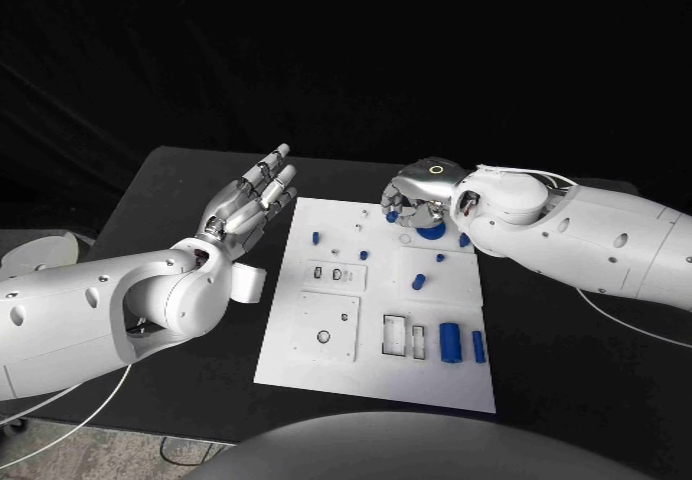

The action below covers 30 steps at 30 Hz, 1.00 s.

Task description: Assemble the parts on the task board

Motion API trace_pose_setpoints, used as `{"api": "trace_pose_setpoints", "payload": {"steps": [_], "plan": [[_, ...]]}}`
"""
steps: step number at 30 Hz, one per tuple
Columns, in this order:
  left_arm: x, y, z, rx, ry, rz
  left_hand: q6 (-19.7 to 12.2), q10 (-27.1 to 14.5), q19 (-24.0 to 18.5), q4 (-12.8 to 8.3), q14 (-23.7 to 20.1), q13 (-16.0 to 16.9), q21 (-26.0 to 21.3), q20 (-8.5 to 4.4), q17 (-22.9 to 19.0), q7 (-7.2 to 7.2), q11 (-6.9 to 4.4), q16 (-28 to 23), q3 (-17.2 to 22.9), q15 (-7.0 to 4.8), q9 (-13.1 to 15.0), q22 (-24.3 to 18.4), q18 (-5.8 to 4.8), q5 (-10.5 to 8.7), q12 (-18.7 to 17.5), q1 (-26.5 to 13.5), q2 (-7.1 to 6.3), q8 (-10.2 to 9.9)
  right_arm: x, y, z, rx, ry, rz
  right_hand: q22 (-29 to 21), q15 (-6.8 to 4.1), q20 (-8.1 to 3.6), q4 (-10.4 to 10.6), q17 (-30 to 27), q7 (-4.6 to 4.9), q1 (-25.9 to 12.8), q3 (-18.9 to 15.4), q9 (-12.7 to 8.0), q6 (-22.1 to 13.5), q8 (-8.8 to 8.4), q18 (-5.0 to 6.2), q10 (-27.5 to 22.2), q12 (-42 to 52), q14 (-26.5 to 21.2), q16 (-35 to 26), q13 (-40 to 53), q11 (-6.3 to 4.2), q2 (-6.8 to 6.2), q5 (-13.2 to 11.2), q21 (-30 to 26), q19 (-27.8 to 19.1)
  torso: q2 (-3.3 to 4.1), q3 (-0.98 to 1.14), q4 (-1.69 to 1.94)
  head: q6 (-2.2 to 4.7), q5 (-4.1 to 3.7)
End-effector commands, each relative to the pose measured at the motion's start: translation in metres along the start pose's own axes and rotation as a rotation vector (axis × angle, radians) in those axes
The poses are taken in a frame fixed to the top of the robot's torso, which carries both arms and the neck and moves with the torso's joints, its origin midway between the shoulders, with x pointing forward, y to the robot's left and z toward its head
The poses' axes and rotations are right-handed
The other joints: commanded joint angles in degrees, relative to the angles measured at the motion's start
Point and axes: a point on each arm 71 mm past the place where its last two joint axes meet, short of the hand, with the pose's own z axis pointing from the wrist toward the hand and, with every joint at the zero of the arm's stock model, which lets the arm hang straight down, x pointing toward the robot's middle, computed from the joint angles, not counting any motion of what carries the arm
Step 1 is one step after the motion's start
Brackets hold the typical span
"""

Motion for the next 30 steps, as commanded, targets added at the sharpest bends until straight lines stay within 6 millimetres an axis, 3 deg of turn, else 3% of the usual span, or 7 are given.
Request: {"api": "trace_pose_setpoints", "payload": {"steps": [1,4,15,24,30], "plan": [[0.003,-0.001,0.000,0.003,0.024,-0.009,0.0,0.6,0.0,-0.1,0.1,0.3,-0.4,0.66,-0.1,0.52,0.79,-0.2,0.3,0.39,0.1,-0.1,0.93,0.41,0.1,0.8,-0.13,0.2,0.003,-0.003,0.006,0.036,0.057,0.037,0.0,0.16,0.18,1.0,-0.1,1.35,-1.2,0.6,4.9,1.3,0.22,-1.07,-0.1,-0.4,0.2,-0.3,-0.2,0.08,0.18,-0.1,-0.4,-0.1,0.03,-0.01,0.06,0.00,0.13],[0.003,-0.001,0.001,0.002,0.024,-0.009,0.0,1.0,0.0,-0.1,0.1,0.5,-0.3,0.83,-0.1,0.49,1.37,-0.2,0.2,0.39,0.1,-0.1,0.92,0.51,0.4,1.0,-0.12,0.2,0.003,-0.003,0.013,0.048,0.069,0.039,-0.2,0.20,0.22,1.3,-0.5,1.32,-1.5,0.7,5.1,1.0,0.03,-1.00,-0.2,-0.8,-0.1,-0.6,-0.4,0.10,0.16,0.0,-0.6,-0.3,-0.06,-0.01,0.01,0.00,0.22],[0.004,0.000,0.002,0.002,0.026,-0.010,0.0,1.1,0.0,0.0,0.1,0.5,-0.3,0.91,-0.1,0.45,1.60,-0.2,0.2,0.41,0.1,-0.1,0.92,0.67,0.5,1.1,-0.13,0.2,0.005,-0.011,0.041,0.111,0.089,0.046,-0.7,0.43,0.40,1.8,-1.7,1.84,-1.9,1.5,5.2,-0.6,-1.48,-0.84,-0.7,-2.7,-0.9,-1.8,-1.0,0.51,-0.14,0.6,-1.5,-1.0,-0.13,-0.01,0.15,0.00,0.35],[0.004,0.000,0.002,0.001,0.024,-0.008,0.0,1.1,0.0,0.0,0.1,0.6,-0.3,0.98,-0.1,0.43,1.77,-0.2,0.2,0.47,0.1,-0.1,0.91,0.79,0.6,1.2,-0.15,0.2,0.008,-0.009,0.052,0.119,0.086,0.054,-1.1,0.51,0.50,1.9,-2.4,2.03,-1.9,1.9,5.1,-1.2,-2.23,-0.70,-1.2,-3.7,-1.5,-2.4,-1.3,0.68,-0.40,0.6,-2.2,-1.5,-0.18,0.00,-0.05,0.00,0.78],[0.003,0.001,0.003,-0.001,0.025,-0.008,0.0,1.1,0.0,-0.1,0.1,0.6,-0.3,1.01,-0.1,0.41,1.85,-0.2,0.2,0.51,0.1,-0.1,0.91,0.84,0.6,1.2,-0.16,0.2,0.008,-0.006,0.055,0.115,0.075,0.062,-1.1,0.51,0.50,1.9,-2.4,2.03,-1.9,1.9,5.1,-1.2,-2.24,-0.70,-1.2,-3.7,-1.5,-2.4,-1.3,0.68,-0.40,0.6,-2.2,-1.5,-0.26,0.01,-0.02,0.00,0.54]]}}
